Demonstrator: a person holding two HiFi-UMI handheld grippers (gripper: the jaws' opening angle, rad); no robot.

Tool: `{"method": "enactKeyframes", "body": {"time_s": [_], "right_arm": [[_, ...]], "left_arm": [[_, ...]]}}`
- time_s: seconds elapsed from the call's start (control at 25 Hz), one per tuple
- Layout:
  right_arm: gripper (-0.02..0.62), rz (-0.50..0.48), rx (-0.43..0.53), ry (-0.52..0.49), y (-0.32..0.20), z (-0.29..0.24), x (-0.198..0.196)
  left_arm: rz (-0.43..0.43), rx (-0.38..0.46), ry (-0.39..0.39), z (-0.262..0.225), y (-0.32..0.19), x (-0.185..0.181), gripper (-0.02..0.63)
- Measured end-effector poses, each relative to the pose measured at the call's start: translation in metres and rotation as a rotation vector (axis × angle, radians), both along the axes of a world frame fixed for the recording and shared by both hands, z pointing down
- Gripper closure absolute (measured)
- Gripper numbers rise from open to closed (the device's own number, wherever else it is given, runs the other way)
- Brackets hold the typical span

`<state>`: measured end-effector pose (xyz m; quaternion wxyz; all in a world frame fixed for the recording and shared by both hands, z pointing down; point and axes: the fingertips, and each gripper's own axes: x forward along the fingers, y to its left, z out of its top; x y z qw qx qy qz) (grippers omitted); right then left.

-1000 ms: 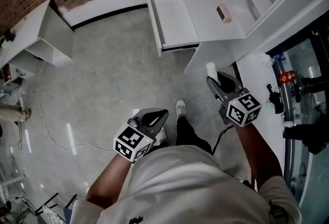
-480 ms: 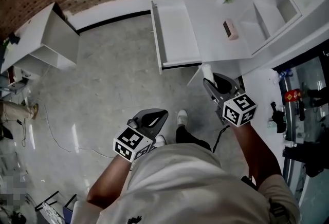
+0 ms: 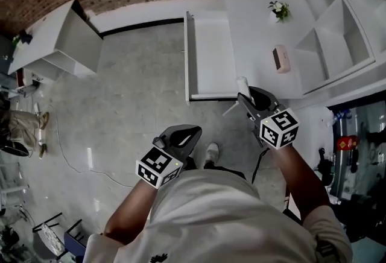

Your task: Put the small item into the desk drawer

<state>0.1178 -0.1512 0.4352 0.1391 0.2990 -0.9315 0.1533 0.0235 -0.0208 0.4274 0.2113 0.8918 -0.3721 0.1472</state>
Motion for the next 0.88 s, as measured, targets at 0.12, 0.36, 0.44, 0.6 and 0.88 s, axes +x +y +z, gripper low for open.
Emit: {"method": "enactKeyframes", "body": {"time_s": [0.12, 0.36, 0.44, 0.6, 0.88], "right_arm": [[0.459, -0.009, -0.010, 0.001, -0.024, 0.007, -0.010], [0.459, 0.003, -0.027, 0.043, -0.080, 0.029, -0.042], [0.459, 0.020, -0.033, 0.060, -0.102, 0.038, -0.053], [0.459, 0.078, -0.062, 0.096, -0.150, 0.062, -0.071], [0.459, 0.165, -0.140, 0.206, -0.234, 0.131, -0.100]], "left_arm": [[-0.012, -0.010, 0.005, 0.001, -0.015, -0.002, 0.600], [-0.002, -0.028, 0.012, 0.008, -0.061, -0.028, 0.600], [0.016, -0.028, 0.014, 0.010, -0.079, -0.037, 0.600], [0.068, -0.021, 0.013, 0.007, -0.118, -0.061, 0.600], [0.132, -0.043, 0.008, 0.014, -0.187, -0.106, 0.600]]}}
